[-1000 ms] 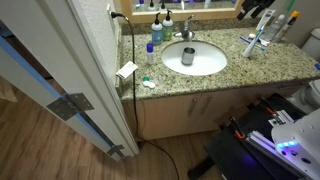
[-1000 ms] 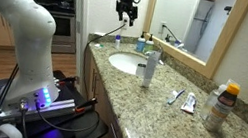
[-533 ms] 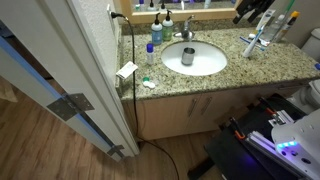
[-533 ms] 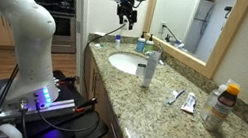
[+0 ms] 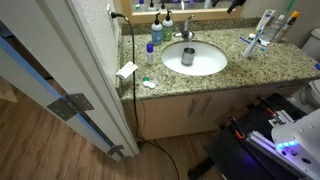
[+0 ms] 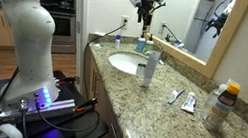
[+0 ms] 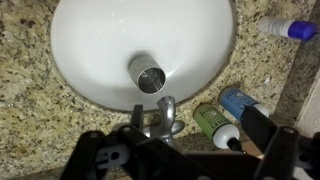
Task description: Close the tap
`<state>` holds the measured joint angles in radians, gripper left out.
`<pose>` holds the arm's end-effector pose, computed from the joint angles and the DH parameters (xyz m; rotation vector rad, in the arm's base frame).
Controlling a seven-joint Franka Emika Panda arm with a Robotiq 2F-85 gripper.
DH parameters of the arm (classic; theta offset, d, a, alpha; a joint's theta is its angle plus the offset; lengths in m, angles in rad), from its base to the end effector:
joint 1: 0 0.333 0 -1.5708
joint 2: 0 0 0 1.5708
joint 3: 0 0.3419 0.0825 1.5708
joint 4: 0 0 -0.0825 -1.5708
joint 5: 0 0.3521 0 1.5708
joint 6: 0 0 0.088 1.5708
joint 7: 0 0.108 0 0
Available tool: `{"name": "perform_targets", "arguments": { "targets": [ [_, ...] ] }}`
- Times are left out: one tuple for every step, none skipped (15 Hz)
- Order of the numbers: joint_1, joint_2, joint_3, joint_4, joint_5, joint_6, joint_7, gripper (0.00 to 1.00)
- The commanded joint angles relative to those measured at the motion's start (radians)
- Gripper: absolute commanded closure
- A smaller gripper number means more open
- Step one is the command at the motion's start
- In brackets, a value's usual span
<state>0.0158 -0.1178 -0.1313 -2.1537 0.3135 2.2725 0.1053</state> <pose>0.5023 -0.0527 0.5144 -2.7906 0.5612 -0.3358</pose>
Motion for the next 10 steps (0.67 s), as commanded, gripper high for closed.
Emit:
{"name": "perform_targets", "arguments": {
  "targets": [
    [-0.026, 0.006, 0.024, 0.012, 0.004, -0.005, 0.002, 0.0],
    [-0.026, 0.007, 0.024, 0.014, 0.005, -0.006, 0.005, 0.0],
    [-0.026, 0.059, 0.033, 0.041, -0.019, 0.027, 0.044, 0.0],
    [-0.024, 0.091, 0.036, 0.066, -0.012, 0.047, 0.063, 0.0],
    [-0.021, 0.131, 0.037, 0.103, 0.023, 0.071, 0.078, 0.0],
    [-0.019, 0.16, 0.04, 0.136, 0.05, 0.092, 0.091, 0.0],
    [-0.02, 0.193, 0.044, 0.174, 0.06, 0.127, 0.113, 0.0],
    [-0.022, 0.223, 0.048, 0.21, 0.063, 0.148, 0.136, 0.0],
    [-0.025, 0.258, 0.049, 0.256, 0.052, 0.159, 0.171, 0.0],
    [-0.027, 0.283, 0.048, 0.293, 0.042, 0.157, 0.202, 0.0]
  ]
}}
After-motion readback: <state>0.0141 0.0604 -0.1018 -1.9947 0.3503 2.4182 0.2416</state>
